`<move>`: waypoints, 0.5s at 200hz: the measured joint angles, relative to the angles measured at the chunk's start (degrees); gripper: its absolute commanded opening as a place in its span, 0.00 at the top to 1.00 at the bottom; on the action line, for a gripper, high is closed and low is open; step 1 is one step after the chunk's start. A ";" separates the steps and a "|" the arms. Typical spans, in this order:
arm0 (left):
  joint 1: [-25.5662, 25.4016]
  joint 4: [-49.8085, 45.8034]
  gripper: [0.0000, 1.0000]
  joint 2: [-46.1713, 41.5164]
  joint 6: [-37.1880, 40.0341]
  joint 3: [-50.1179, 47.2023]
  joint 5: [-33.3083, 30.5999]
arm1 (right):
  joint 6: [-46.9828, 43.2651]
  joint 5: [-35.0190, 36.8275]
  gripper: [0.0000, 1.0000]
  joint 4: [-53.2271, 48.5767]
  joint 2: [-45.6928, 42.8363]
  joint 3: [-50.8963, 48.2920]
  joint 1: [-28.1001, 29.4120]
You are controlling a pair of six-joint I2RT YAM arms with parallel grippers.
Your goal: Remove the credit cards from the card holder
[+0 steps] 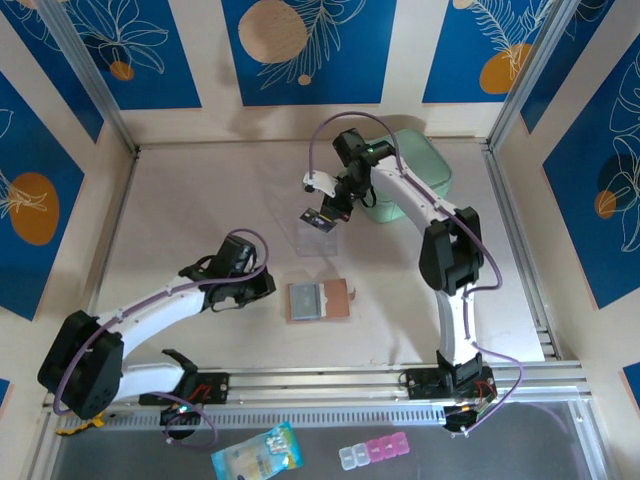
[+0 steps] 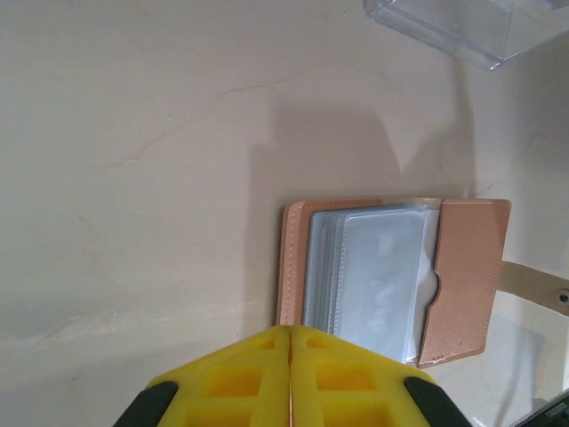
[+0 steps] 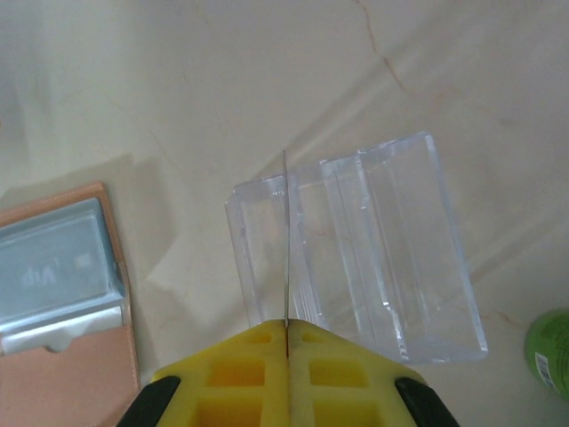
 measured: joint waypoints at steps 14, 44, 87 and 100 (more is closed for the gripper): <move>0.24 -0.55 0.91 -0.24 0.15 -0.13 0.17 | -1.84 0.24 1.00 -3.13 2.95 4.13 0.24; 0.70 -1.18 0.91 -2.14 0.15 -0.81 0.17 | -4.70 1.09 1.00 -8.52 8.00 9.90 0.61; 1.29 -2.12 0.91 -3.37 0.15 -1.81 0.22 | -7.61 1.68 1.00 -14.53 13.51 14.27 0.83; 1.36 -2.45 0.91 -3.76 0.15 -2.05 0.31 | -8.09 1.66 1.00 -15.32 14.47 14.53 0.83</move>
